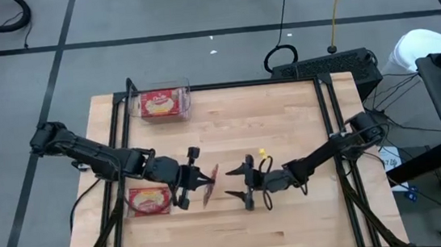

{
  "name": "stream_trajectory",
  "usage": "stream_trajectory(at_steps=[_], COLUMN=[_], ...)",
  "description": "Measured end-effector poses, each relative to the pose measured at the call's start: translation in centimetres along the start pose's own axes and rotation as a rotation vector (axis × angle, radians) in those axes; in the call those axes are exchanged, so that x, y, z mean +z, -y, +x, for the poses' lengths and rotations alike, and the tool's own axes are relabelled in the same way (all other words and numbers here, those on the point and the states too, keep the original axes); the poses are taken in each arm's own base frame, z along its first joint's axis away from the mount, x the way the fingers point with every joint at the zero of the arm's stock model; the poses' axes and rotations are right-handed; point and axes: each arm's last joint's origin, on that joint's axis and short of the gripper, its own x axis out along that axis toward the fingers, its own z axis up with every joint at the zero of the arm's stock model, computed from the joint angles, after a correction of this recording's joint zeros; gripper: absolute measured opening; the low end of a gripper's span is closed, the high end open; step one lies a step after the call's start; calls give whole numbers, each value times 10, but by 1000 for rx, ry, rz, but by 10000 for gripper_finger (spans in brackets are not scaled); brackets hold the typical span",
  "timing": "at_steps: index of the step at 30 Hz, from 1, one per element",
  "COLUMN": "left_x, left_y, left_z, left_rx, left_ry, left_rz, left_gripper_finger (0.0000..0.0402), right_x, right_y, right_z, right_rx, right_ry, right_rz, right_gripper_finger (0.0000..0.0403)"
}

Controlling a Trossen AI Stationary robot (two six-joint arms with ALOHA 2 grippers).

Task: Sort popcorn bags into baskets
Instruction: Put the red popcorn bag into the transparent bin

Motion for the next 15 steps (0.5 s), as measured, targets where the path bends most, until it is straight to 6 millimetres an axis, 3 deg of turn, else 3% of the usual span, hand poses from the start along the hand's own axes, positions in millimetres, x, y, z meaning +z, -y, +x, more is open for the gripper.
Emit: stream_trajectory(at_steps=[4, 15], left_x=[-1, 1], left_y=[3, 9], left_z=[0, 9], left_rx=[-18, -76], left_ry=[-8, 44], left_rz=[5, 60], left_gripper_finger=[3, 3], right_x=[13, 12], right_y=[6, 34], right_z=[4, 17], right_rx=[16, 203], right_ry=[33, -5], right_rz=[-59, -167], right_gripper_finger=[292, 292])
